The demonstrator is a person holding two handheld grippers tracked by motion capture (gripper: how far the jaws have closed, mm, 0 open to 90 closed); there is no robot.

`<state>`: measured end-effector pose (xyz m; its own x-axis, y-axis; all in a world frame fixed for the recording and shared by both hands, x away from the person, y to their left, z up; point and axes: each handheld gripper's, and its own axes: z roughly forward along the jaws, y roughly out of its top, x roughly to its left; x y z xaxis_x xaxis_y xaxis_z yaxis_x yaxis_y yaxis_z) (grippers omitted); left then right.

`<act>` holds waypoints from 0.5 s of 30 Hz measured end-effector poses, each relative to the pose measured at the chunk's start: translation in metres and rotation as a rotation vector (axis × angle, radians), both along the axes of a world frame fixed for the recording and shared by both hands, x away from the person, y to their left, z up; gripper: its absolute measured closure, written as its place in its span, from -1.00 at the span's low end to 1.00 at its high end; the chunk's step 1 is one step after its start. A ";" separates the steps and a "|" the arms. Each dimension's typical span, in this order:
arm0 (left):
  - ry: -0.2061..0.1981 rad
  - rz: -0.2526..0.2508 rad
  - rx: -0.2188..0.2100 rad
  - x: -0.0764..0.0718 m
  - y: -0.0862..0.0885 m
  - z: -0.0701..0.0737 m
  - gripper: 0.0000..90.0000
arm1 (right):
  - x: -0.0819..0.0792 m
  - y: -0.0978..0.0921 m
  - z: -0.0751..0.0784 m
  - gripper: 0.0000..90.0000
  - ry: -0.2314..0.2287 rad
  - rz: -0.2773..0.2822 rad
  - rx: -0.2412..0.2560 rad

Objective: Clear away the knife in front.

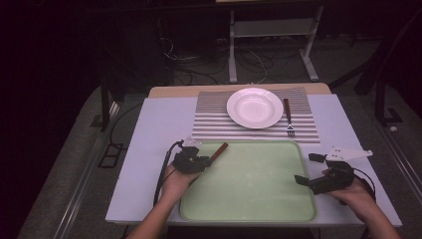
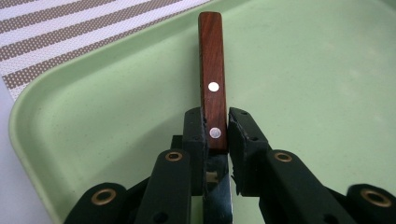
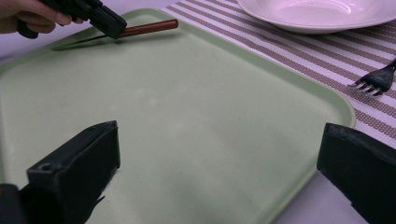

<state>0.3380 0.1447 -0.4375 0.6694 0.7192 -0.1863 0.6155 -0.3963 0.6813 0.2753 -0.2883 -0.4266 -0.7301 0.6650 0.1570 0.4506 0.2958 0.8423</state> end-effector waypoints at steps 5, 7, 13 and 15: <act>-0.013 -0.012 0.000 0.002 0.003 -0.001 0.61 | 0.000 -0.001 0.000 -1.00 0.001 -0.001 -0.001; -0.033 -0.020 -0.021 0.001 0.002 0.003 0.67 | 0.001 0.000 0.000 -1.00 0.001 -0.001 -0.001; -0.048 -0.077 -0.027 0.004 -0.013 0.005 0.98 | 0.001 0.000 0.000 -1.00 0.001 0.001 -0.004; -0.055 -0.100 -0.003 0.008 -0.022 0.005 0.99 | 0.000 0.001 0.000 -1.00 0.002 0.002 -0.004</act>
<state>0.3463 0.1227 -0.4320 0.7469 0.6480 -0.1494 0.5346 -0.4515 0.7143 0.2758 -0.2876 -0.4269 -0.7309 0.6644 0.1560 0.4518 0.2997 0.8403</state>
